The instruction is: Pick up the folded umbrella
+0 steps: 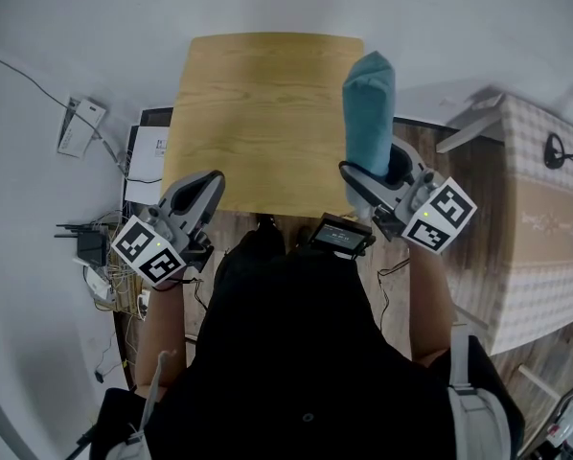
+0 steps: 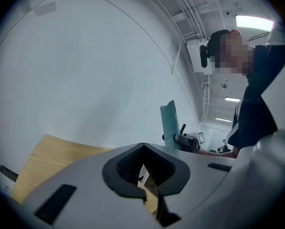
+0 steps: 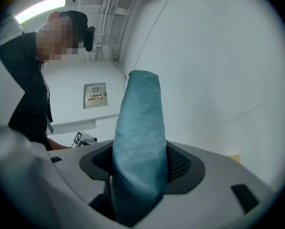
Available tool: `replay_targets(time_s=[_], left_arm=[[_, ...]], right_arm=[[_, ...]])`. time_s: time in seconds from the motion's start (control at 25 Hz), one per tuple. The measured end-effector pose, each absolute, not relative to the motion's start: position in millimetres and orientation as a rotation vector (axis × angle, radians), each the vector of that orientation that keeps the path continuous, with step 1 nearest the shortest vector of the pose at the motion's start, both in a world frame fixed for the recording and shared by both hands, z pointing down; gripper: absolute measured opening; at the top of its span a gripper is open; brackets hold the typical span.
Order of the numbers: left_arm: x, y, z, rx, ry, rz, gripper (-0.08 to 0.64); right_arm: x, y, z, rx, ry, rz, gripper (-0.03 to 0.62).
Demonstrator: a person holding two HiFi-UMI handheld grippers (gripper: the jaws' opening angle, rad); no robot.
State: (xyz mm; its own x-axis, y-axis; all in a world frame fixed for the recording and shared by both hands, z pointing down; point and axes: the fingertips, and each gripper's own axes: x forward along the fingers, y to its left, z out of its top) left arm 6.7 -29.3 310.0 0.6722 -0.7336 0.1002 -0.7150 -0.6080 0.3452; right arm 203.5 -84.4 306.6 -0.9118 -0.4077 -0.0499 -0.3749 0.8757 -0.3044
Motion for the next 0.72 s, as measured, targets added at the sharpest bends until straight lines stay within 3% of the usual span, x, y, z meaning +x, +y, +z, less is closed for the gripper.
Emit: replay_targets(time_s=[0.72], left_arm=[[7.8, -26.6, 313.2, 2.523, -1.134, -0.088, 0.011]], right_arm=[[193.0, -84.3, 307.4, -0.58, 2.959, -0.439, 0.295]])
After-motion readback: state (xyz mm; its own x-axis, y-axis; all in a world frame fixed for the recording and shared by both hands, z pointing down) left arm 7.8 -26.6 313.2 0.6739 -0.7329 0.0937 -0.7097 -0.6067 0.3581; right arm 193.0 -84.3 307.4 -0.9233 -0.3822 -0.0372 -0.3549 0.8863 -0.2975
